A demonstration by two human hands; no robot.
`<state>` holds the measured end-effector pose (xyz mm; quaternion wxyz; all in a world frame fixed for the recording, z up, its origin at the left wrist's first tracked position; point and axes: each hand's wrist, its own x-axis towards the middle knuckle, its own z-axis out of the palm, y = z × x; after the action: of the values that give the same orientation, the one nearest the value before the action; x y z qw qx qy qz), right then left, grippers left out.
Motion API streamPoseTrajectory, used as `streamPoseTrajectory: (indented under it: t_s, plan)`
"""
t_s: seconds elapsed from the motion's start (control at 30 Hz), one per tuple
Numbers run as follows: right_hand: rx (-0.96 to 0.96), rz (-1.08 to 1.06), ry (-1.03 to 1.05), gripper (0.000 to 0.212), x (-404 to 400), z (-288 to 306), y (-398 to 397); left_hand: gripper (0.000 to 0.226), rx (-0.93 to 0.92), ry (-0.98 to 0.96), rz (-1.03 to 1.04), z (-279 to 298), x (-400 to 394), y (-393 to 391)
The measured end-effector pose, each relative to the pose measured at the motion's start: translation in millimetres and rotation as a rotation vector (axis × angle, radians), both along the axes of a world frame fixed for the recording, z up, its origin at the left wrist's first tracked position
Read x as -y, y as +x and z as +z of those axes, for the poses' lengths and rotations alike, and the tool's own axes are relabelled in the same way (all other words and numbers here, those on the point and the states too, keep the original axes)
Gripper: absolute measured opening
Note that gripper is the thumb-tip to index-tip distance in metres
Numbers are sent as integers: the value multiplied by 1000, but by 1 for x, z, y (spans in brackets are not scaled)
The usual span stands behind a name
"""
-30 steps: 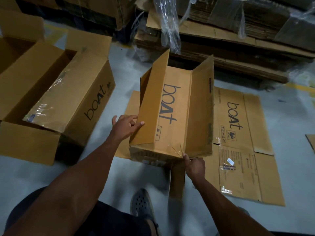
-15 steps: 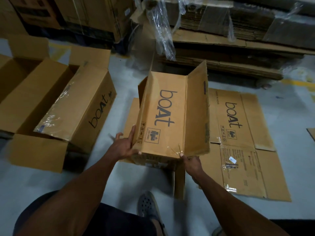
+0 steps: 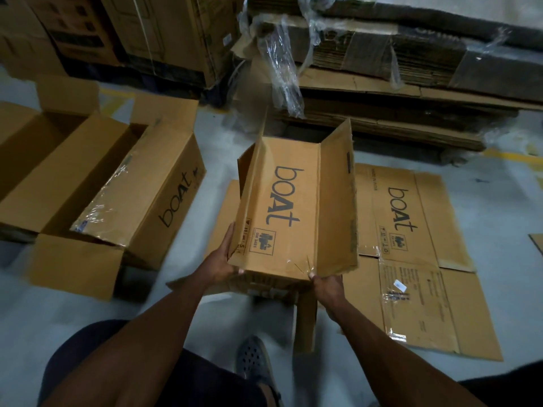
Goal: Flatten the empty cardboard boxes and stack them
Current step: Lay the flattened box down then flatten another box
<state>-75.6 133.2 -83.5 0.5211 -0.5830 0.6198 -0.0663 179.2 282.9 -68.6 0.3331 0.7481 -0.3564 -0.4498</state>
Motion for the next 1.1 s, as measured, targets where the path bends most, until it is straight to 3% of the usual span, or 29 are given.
streamPoseTrajectory:
  t_s: [0.1,0.3,0.5,0.57,0.7,0.8,0.9,0.97,1.03,1.1]
  plan:
    - [-25,42,-31,46,-2,7,3,137,102,33,-53,6,-1,4]
    - [-51,107,-46,45,7,8,14,137,43,-2,45,-7,-1,14]
    - [-2,-1,21,47,53,-19,35,91,123,122,73,-35,37,42]
    - [-73,-20,45,44,78,-28,47,75,140,147,65,-45,54,65]
    - [-176,112,215,45,122,-43,63,64,178,224,15,-70,81,115]
    - [-375,351,-34,50,149,-61,61,52,302,356,-38,-92,90,140]
    - [-493,471,-217,24,164,-74,67,60,472,449,-145,-116,90,158]
    - [-496,370,-268,22,169,-81,72,61,607,417,-150,-118,90,155]
    - [-451,216,-318,19,175,-91,72,46,681,341,-59,-136,87,157]
    - [-342,127,-289,20,179,-109,68,59,623,304,63,-153,81,159]
